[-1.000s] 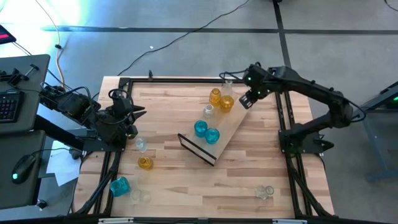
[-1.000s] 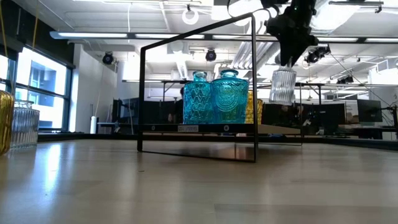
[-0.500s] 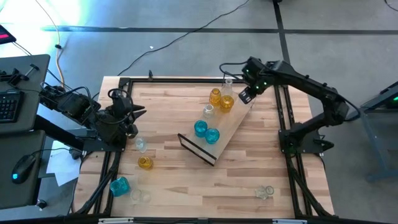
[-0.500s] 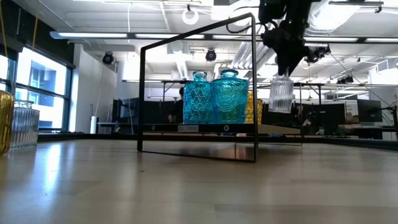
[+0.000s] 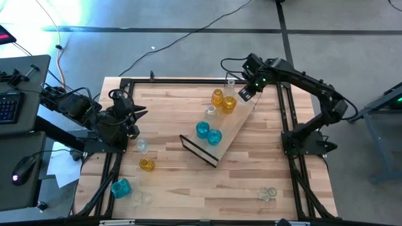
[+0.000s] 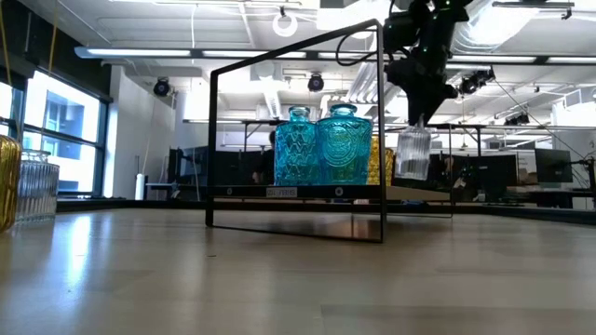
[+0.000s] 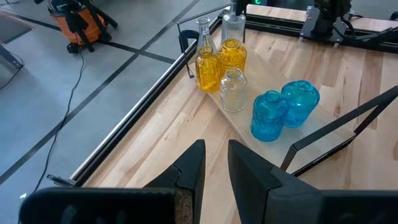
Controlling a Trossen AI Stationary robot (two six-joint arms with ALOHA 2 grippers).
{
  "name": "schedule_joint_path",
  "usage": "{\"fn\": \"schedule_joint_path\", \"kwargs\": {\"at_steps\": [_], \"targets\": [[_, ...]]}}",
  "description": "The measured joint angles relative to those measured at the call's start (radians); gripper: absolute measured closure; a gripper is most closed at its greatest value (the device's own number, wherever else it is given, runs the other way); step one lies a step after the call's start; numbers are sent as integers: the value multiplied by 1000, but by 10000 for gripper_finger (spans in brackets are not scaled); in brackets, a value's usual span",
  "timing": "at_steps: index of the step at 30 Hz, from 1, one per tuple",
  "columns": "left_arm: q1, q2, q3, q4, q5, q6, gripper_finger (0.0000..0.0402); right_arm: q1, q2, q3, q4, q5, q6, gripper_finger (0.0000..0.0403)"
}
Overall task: Sort vases onto shelf
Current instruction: Put the middle top transparent vase on the shelf and align with the other transparent vase
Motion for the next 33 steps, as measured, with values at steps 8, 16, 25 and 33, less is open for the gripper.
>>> {"fn": "schedule_joint_path", "kwargs": {"at_steps": [8,16,25,33], "targets": [[0,0,0,0,0,0,342,0,40,0,24,-26,-8,311],[0,0,0,0,0,-8,342,1,78,0,52,-33,-24,311],[0,0,0,0,0,-24,342,1,91,0,100,-45,-26,311],[0,0,0,0,0,-24,342,1,91,0,94,-55,-27,311]]}}
